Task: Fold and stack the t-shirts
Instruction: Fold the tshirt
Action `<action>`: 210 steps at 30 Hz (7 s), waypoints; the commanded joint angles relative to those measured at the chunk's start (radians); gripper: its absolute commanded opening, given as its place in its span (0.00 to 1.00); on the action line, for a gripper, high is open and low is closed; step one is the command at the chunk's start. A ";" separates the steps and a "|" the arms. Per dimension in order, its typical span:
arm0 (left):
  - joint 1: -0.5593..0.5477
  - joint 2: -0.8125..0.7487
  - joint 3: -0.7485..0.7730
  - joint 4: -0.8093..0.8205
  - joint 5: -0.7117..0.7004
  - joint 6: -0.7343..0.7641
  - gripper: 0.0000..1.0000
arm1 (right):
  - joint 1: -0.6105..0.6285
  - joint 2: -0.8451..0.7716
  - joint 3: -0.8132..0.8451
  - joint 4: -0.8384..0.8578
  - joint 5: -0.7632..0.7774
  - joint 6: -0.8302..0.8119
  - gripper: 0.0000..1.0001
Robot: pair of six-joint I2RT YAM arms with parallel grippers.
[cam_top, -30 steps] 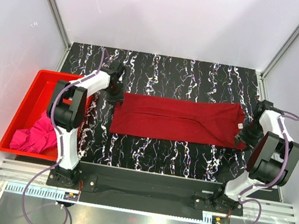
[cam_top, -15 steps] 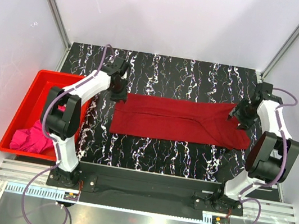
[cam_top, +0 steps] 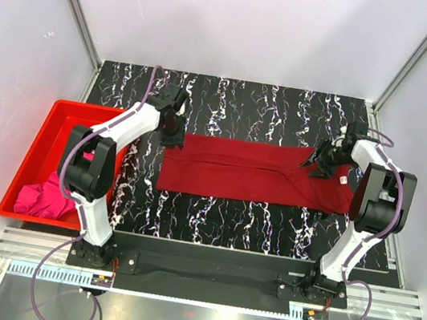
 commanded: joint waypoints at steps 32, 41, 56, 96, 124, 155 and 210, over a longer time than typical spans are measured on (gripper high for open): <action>-0.225 -0.079 -0.012 0.391 0.343 0.008 0.52 | 0.092 -0.154 -0.071 -0.108 0.019 0.028 0.07; -0.401 0.030 0.078 0.470 0.274 0.086 0.67 | 0.067 -0.341 -0.197 -0.203 0.009 0.107 0.76; -0.678 0.278 0.344 0.481 -0.024 0.187 0.65 | -0.341 -0.418 -0.246 -0.323 0.293 0.227 0.71; -0.745 0.525 0.607 0.418 -0.217 0.138 0.59 | -0.431 -0.321 -0.419 -0.111 0.114 0.307 0.53; -0.754 0.565 0.650 0.427 -0.257 0.134 0.31 | -0.433 -0.328 -0.421 -0.048 0.124 0.264 0.15; -0.753 0.482 0.601 0.441 -0.257 0.123 0.19 | -0.433 -0.315 -0.478 0.039 0.031 0.311 0.20; -0.768 0.625 0.663 0.520 -0.338 0.164 0.15 | -0.431 -0.315 -0.448 0.015 0.049 0.293 0.04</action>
